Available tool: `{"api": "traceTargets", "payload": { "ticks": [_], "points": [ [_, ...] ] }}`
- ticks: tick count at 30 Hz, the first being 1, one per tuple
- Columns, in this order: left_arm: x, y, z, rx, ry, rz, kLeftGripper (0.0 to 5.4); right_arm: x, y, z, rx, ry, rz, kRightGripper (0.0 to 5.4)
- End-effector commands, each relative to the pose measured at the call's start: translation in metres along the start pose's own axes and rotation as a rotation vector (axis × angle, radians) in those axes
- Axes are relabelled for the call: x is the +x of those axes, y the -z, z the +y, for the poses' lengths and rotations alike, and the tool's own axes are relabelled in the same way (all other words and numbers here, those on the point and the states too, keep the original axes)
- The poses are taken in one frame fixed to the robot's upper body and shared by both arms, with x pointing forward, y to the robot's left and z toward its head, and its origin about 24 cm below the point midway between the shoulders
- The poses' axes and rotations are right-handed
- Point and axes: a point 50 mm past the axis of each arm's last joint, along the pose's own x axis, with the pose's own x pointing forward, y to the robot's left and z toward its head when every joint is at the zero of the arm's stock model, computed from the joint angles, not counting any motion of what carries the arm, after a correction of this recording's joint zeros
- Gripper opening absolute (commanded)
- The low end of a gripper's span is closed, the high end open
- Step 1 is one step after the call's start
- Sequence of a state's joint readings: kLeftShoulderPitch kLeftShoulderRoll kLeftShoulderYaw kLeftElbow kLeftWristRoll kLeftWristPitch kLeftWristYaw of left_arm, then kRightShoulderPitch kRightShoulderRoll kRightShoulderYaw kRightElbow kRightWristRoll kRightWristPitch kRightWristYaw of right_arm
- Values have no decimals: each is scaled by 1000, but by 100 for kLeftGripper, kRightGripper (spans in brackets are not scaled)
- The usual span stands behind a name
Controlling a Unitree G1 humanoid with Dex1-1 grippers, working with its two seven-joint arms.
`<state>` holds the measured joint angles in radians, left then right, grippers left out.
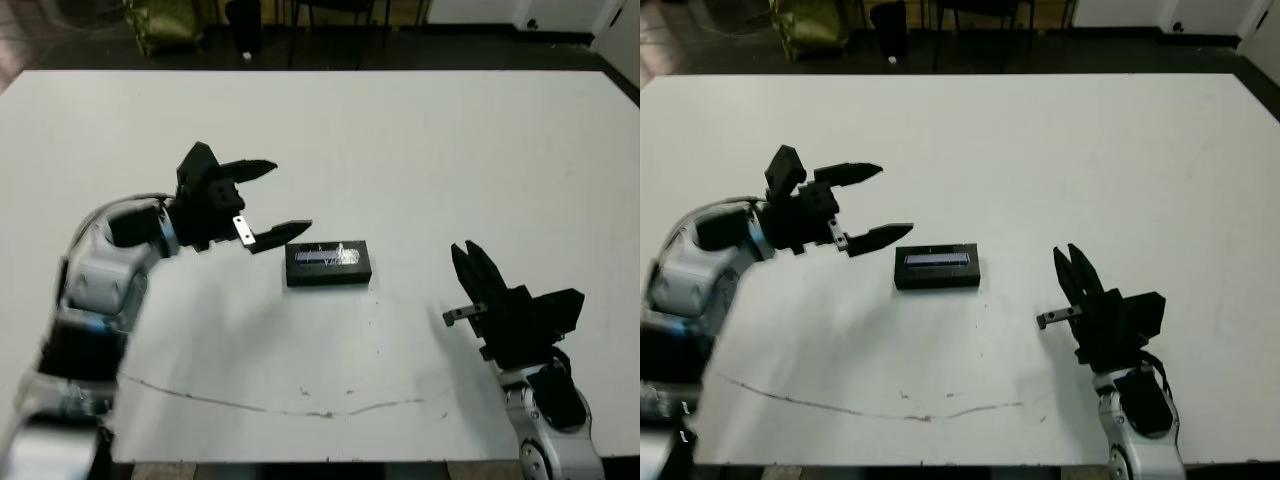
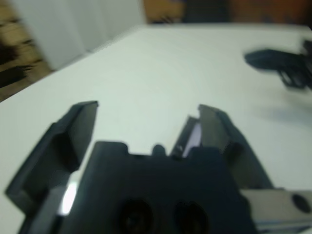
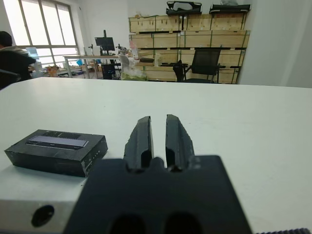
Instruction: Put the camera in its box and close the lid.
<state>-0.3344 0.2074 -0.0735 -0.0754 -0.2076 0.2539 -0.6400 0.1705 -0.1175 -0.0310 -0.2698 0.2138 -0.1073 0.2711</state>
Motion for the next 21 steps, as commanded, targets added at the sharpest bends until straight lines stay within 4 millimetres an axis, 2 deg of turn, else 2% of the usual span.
{"api": "traceTargets", "payload": {
  "ticks": [1,5,14,15,21],
  "points": [
    [-1,10,-23,-68,-116,29,334,-3,5,-1,-1,11,33,0],
    [4,17,-45,-158,-184,57,237,-3,5,-1,-1,12,39,0],
    [15,28,-69,-238,-202,165,16,-4,6,-1,-10,7,32,0],
    [17,29,-71,-253,-204,178,2,-4,6,0,-6,6,28,0],
    [22,34,-79,-303,-233,229,2,-4,6,1,-7,13,38,0]
  ]
}}
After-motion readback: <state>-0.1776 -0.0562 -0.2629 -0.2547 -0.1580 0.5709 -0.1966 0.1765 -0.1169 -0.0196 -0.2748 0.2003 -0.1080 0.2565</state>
